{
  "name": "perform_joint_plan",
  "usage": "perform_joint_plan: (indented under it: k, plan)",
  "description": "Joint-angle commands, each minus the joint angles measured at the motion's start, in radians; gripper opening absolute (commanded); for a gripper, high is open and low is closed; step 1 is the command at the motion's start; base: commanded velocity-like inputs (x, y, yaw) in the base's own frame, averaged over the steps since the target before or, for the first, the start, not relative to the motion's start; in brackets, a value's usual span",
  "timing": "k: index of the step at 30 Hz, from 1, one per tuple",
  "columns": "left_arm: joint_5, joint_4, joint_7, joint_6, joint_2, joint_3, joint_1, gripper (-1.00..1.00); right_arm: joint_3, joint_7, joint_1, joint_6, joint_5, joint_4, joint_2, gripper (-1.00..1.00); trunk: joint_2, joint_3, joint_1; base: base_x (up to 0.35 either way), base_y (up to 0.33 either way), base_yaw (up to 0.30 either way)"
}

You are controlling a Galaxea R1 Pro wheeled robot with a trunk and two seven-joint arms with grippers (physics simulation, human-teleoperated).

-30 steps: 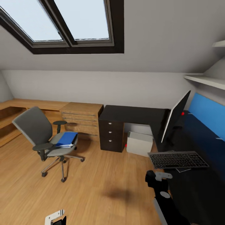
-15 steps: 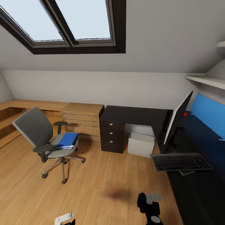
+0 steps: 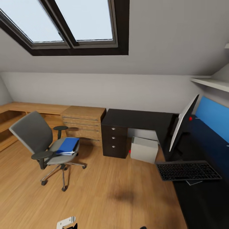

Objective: In the bedroom, organize the workspace by keeping the computer under the desk, ensuring the monitor is on the desk, placing the keyboard on the desk next to the monitor, placing the mouse on the desk next to the keyboard, moving the folder from the swivel chair onto the desk next to the mouse, stacking the notebook on top of the folder with the pen on top of the notebook, and positioning the swivel chair next to the desk.

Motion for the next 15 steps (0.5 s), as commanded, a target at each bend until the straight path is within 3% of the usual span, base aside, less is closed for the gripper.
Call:
perform_joint_plan:
  k: [1,15]
  plan:
    - [0.011,-0.001,0.009,-0.003,0.002,-0.008,-0.001,1.0,0.008,0.001,-0.002,-0.007,-0.007,0.007,0.001,-1.0,0.006,0.001,-0.003,0.308,0.071,0.0]
    - [0.013,0.0,0.011,0.001,-0.001,-0.008,-0.001,1.0,0.01,0.009,-0.001,-0.013,-0.004,0.015,0.012,-1.0,0.104,0.045,-0.057,0.32,0.056,0.0]
